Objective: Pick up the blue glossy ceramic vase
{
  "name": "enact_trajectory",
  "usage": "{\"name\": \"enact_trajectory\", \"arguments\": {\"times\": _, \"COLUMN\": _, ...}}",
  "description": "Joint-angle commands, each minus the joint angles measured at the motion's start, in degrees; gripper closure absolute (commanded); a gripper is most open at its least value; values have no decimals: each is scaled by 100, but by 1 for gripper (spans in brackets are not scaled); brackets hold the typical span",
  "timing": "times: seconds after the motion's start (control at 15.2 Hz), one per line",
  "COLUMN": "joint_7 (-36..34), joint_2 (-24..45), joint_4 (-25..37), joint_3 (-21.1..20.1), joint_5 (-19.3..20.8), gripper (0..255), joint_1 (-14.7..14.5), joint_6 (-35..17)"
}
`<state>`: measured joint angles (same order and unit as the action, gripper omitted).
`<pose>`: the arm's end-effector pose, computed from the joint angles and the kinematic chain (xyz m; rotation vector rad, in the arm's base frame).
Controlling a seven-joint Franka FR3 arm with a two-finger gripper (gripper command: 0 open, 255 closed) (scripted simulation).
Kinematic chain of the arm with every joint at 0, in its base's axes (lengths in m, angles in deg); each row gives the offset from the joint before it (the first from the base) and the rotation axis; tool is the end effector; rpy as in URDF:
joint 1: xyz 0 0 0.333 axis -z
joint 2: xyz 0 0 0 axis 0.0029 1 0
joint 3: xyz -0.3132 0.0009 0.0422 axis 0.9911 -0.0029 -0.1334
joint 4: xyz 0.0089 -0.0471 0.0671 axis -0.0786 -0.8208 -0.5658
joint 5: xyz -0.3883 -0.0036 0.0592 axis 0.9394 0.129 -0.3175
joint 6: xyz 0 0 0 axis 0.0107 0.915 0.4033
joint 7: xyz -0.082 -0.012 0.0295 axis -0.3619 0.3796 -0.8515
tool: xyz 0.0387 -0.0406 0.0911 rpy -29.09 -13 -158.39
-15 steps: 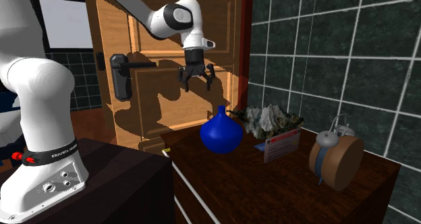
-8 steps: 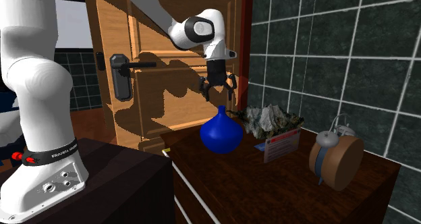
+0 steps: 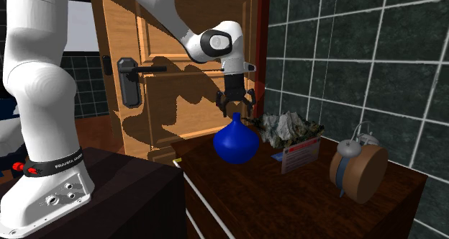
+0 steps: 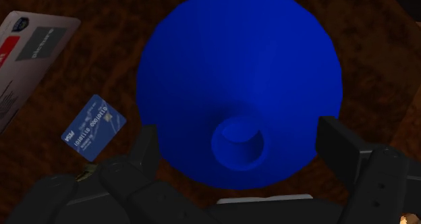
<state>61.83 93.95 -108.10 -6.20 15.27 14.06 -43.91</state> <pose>0.4196 -0.3843 0.3305 3.0167 0.2051 -0.1385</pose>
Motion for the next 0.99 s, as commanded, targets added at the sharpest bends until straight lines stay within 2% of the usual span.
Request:
{"name": "enact_trajectory", "arguments": {"times": 0.0, "joint_7": 10, "joint_2": 63, "joint_4": -51, "joint_3": -11, "joint_5": -32, "gripper": 0, "joint_1": 10, "joint_6": -110}}
{"name": "enact_trajectory", "arguments": {"times": 0.07, "joint_7": 10, "joint_2": 63, "joint_4": -52, "joint_3": -11, "joint_5": -32, "gripper": 0, "joint_1": 10, "joint_6": -111}}
{"name": "enact_trajectory", "arguments": {"times": 0.13, "joint_7": 16, "joint_2": 68, "joint_4": -38, "joint_3": -11, "joint_5": -35, "gripper": 255, "joint_1": 13, "joint_6": -102}}
{"name": "enact_trajectory", "arguments": {"times": 0.73, "joint_7": 10, "joint_2": 63, "joint_4": -51, "joint_3": -11, "joint_5": -32, "gripper": 255, "joint_1": 10, "joint_6": -111}}
{"name": "enact_trajectory", "arguments": {"times": 0.92, "joint_7": -22, "joint_2": -90, "joint_4": 22, "joint_3": 14, "joint_5": 47, "gripper": 255, "joint_1": -18, "joint_6": 102}}
